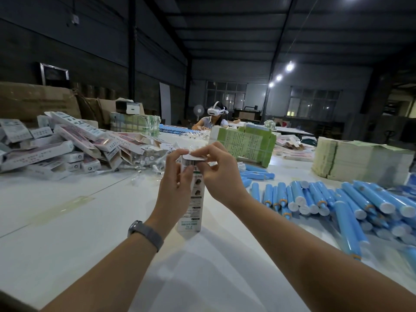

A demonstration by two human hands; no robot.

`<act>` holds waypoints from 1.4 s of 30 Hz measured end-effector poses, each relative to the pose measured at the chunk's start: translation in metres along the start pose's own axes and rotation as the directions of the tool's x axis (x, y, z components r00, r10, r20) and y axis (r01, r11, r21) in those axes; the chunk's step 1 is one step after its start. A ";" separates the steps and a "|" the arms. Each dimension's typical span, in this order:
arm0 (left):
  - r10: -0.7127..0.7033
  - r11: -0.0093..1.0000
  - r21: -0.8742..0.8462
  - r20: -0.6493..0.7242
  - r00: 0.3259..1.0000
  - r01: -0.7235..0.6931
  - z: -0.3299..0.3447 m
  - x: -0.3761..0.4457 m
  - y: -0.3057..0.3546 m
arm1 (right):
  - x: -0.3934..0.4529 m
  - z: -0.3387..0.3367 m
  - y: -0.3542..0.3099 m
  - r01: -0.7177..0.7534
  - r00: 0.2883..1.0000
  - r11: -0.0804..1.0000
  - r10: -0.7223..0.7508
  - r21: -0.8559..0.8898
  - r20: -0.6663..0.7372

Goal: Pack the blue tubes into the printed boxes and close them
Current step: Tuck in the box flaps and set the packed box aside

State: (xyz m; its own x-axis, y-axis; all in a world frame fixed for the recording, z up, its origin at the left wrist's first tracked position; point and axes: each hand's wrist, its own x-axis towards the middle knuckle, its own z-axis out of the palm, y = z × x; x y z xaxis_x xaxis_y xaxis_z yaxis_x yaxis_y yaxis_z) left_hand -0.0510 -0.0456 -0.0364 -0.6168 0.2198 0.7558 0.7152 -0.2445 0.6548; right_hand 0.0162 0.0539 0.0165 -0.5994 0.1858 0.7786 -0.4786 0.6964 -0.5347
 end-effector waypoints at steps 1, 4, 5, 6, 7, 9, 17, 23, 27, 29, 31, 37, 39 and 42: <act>-0.007 1.000 -0.003 0.001 1.000 0.007 0.000 0.000 0.002 | 0.001 -0.001 -0.001 -0.008 1.000 1.000 0.008 0.004 0.013; 0.005 1.000 -0.008 -0.003 1.000 -0.005 0.000 -0.002 0.003 | 0.005 -0.004 -0.005 -0.017 0.999 1.000 0.018 -0.014 0.045; 0.005 1.000 -0.018 0.001 1.000 -0.005 0.000 -0.002 0.003 | 0.005 -0.004 -0.005 -0.019 0.998 1.000 0.020 -0.019 0.051; -0.001 1.000 -0.028 0.003 1.000 0.001 0.001 -0.002 0.003 | 0.004 -0.005 -0.006 -0.025 0.998 1.000 0.025 -0.012 0.057; -0.005 0.999 -0.033 -0.001 1.000 0.005 0.001 -0.002 0.003 | 0.004 -0.005 -0.006 -0.036 0.997 0.999 0.035 0.011 0.062; 0.004 1.000 -0.022 -0.007 1.000 -0.004 0.001 -0.002 0.002 | 0.001 -0.005 -0.005 -0.080 0.994 0.993 0.073 0.089 0.082; 0.035 0.999 0.019 0.004 0.999 -0.035 0.000 -0.003 0.005 | 0.004 -0.005 -0.003 -0.172 0.984 0.957 0.158 0.232 0.079; 0.022 1.000 -0.020 0.008 1.000 -0.022 0.001 -0.003 0.007 | 0.003 0.001 -0.003 -0.112 0.994 0.984 0.108 0.141 0.037; 0.039 0.999 -0.035 0.019 0.999 -0.038 0.000 -0.004 0.007 | -0.001 0.001 -0.001 -0.114 0.993 0.981 0.110 0.156 0.038; 0.035 0.998 -0.058 0.023 0.999 -0.034 0.000 -0.003 0.007 | -0.002 0.000 -0.001 -0.120 0.992 0.977 0.113 0.179 0.048; 0.027 0.995 -0.098 0.029 0.999 -0.024 0.000 -0.003 0.008 | -0.003 0.000 -0.002 -0.128 0.991 0.969 0.120 0.209 0.054; -0.012 0.986 -0.165 0.029 0.999 0.017 0.002 -0.003 0.009 | -0.003 0.000 -0.003 -0.161 0.987 0.932 0.158 0.324 0.036; -0.008 0.981 -0.196 0.023 1.000 0.012 0.002 -0.002 0.011 | -0.003 0.001 -0.002 -0.153 0.987 0.927 0.157 0.342 0.017; -0.012 0.983 -0.184 0.011 1.000 0.014 0.002 -0.001 0.014 | -0.004 0.005 0.002 -0.153 0.986 0.926 0.166 0.345 -0.008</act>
State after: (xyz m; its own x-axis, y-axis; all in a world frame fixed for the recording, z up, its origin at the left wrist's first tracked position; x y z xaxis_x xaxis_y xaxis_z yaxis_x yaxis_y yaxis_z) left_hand -0.0402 -0.0473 -0.0279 -0.6220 0.2330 0.7475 0.6339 -0.4106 0.6554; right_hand 0.0145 0.0510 0.0107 -0.6656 0.3040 0.6816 -0.5731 0.3769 -0.7277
